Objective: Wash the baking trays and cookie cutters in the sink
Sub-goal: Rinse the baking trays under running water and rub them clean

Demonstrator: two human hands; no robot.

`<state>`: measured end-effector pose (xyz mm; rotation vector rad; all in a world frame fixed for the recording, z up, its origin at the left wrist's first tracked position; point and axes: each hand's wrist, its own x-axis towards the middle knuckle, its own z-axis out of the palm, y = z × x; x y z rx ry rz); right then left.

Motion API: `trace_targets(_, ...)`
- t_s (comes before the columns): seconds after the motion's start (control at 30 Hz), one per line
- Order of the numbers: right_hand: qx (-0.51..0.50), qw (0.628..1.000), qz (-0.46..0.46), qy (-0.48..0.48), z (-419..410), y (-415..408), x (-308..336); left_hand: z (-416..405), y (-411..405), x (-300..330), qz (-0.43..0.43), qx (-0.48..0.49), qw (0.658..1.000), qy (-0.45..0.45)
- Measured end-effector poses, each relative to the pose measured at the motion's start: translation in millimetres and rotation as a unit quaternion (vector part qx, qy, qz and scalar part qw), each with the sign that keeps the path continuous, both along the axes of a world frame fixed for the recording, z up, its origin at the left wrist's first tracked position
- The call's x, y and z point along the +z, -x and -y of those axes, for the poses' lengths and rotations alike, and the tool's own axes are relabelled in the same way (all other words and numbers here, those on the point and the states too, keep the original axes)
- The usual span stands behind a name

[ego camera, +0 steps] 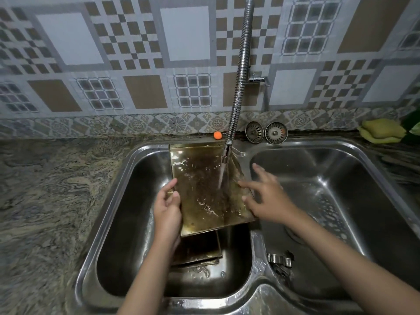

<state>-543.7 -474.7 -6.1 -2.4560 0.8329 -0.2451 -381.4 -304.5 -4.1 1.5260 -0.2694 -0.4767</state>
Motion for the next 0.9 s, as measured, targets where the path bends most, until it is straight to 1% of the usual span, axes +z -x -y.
trace_targets(0.03, -0.024, 0.996, 0.034, -0.073, 1.3, 2.1, 3.2, 0.0, -1.1, -4.1, -0.024, -0.002, 1.000, 0.007)
trace_targets(0.07, -0.028, 0.985, 0.080, -0.152, -0.6, 2.0, 5.5, 0.2, -0.4, -8.4, -0.051, -0.009, 0.999, 0.010)
trace_targets(0.1, -0.026, 0.971, 0.118, -0.207, -4.4, 0.7, 7.2, 0.7, 1.2, -12.0, -0.080, -0.017, 0.997, 0.001)
trace_targets(0.13, -0.030, 0.960, 0.145, -0.237, -8.1, -0.1, 8.7, 1.2, 3.5, -15.0, -0.106, -0.022, 0.994, -0.010)
trace_targets(0.2, -0.055, 0.943, 0.192, -0.265, -13.2, -1.6, 10.9, 1.4, 7.0, -19.4, -0.136, -0.033, 0.990, -0.023)
trace_targets(0.27, -0.086, 0.928, 0.224, -0.284, -15.8, -2.9, 15.4, 3.6, 9.1, -21.7, -0.129, -0.056, 0.988, -0.060)
trace_targets(0.3, -0.093, 0.925, 0.230, -0.287, -16.5, -3.8, 17.2, 5.7, 9.7, -21.7, -0.109, -0.067, 0.988, -0.088)
trace_targets(0.37, -0.088, 0.929, 0.228, -0.279, -20.0, -6.5, 20.5, 9.6, 10.7, -16.5, -0.052, -0.080, 0.989, -0.115)
trace_targets(0.43, -0.067, 0.942, 0.214, -0.249, -27.7, -10.8, 23.6, 14.3, 11.6, -4.1, 0.001, -0.106, 0.992, -0.072)
trace_targets(0.47, -0.055, 0.952, 0.203, -0.223, -32.8, -13.1, 24.9, 17.1, 12.6, 4.7, -0.001, -0.134, 0.990, -0.035)
trace_targets(0.5, -0.041, 0.962, 0.188, -0.195, -38.4, -15.4, 25.8, 19.9, 14.7, 14.8, -0.034, -0.168, 0.985, 0.002)
trace_targets(0.53, -0.021, 0.971, 0.173, -0.164, -44.4, -17.3, 26.6, 22.0, 17.2, 24.4, -0.087, -0.202, 0.975, 0.034)
trace_targets(0.57, 0.008, 0.978, 0.164, -0.125, -50.2, -19.2, 26.9, 23.6, 19.0, 32.8, -0.134, -0.227, 0.963, 0.054)
trace_targets(0.6, 0.046, 0.982, 0.162, -0.083, -56.3, -20.9, 27.0, 24.7, 20.1, 40.0, -0.158, -0.242, 0.956, 0.058)
trace_targets(0.63, 0.085, 0.982, 0.162, -0.047, -62.0, -22.6, 27.8, 25.3, 20.0, 45.0, -0.165, -0.241, 0.955, 0.057)
trace_targets(0.7, 0.130, 0.978, 0.162, -0.019, -69.3, -25.7, 32.6, 24.1, 17.7, 50.9, -0.167, -0.199, 0.963, 0.076)
trace_targets(0.8, 0.160, 0.971, 0.179, -0.012, -70.6, -28.1, 43.2, 17.5, 12.6, 52.7, -0.150, -0.124, 0.970, 0.147)
trace_targets(0.9, 0.203, 0.957, 0.202, -0.036, -71.8, -26.3, 56.5, 13.7, 8.2, 52.1, -0.132, -0.083, 0.968, 0.196)
